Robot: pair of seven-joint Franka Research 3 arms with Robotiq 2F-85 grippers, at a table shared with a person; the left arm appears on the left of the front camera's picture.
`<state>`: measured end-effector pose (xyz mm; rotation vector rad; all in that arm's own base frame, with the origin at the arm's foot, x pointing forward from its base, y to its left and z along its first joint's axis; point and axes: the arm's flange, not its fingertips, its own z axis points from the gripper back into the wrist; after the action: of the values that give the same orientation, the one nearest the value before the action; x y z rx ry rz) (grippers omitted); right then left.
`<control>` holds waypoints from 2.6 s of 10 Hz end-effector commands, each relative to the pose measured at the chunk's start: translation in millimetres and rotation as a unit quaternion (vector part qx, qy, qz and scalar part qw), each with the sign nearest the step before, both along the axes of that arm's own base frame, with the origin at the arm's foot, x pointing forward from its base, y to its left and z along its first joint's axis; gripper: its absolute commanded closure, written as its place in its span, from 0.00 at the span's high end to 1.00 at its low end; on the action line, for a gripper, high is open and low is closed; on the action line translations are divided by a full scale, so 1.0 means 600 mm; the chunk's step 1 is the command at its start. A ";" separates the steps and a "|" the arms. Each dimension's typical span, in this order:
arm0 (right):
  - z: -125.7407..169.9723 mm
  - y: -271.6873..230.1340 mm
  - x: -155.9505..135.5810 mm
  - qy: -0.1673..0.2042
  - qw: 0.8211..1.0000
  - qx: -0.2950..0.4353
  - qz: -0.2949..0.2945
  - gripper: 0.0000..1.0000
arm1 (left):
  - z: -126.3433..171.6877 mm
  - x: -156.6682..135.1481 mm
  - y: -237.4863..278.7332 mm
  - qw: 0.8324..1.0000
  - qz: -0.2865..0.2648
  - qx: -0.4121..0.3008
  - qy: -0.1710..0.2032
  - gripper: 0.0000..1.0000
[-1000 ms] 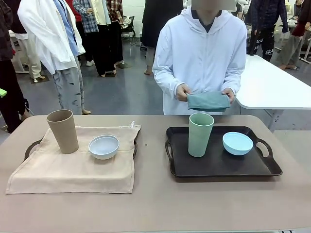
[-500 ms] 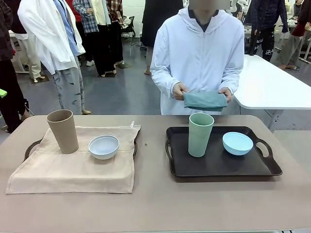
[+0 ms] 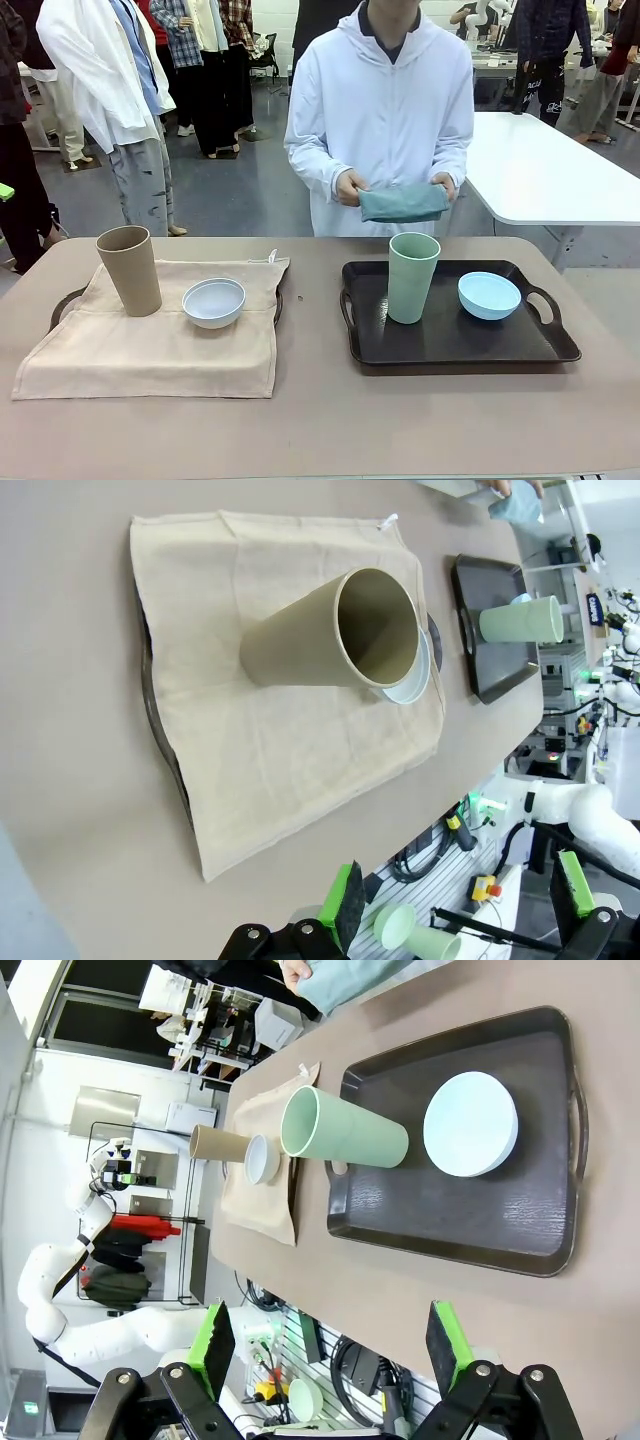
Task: Set up a tray with a mat and arrange the tableware.
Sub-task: Pick up the Picnic Bowl and Reusable plastic cup from the Handle tray in front of the human's position and hold them in the air.
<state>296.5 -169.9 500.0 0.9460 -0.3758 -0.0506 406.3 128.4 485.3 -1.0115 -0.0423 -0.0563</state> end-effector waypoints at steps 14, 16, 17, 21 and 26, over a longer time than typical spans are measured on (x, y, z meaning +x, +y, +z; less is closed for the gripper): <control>0.075 0.092 0.107 0.127 0.975 -0.184 -0.002 1.00 | 0.127 0.045 -0.188 0.979 -0.072 0.148 -0.120 1.00; 0.069 0.145 0.159 0.175 0.952 -0.250 -0.004 1.00 | 0.147 0.060 -0.300 0.950 -0.134 0.209 -0.187 1.00; 0.055 0.169 0.175 0.201 0.940 -0.276 -0.009 1.00 | 0.149 0.059 -0.355 0.927 -0.163 0.235 -0.241 1.00; -0.056 0.215 0.224 0.275 0.895 -0.351 -0.010 1.00 | 0.133 0.045 -0.555 0.844 -0.297 0.253 -0.367 1.00; -0.186 0.249 0.266 0.285 0.877 -0.386 0.007 1.00 | 0.059 0.032 -0.718 0.788 -0.371 0.295 -0.393 1.00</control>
<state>454.2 -25.2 394.0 0.1326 0.1837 -0.1429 419.7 -292.8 523.5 -0.3115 -0.3302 -1.1507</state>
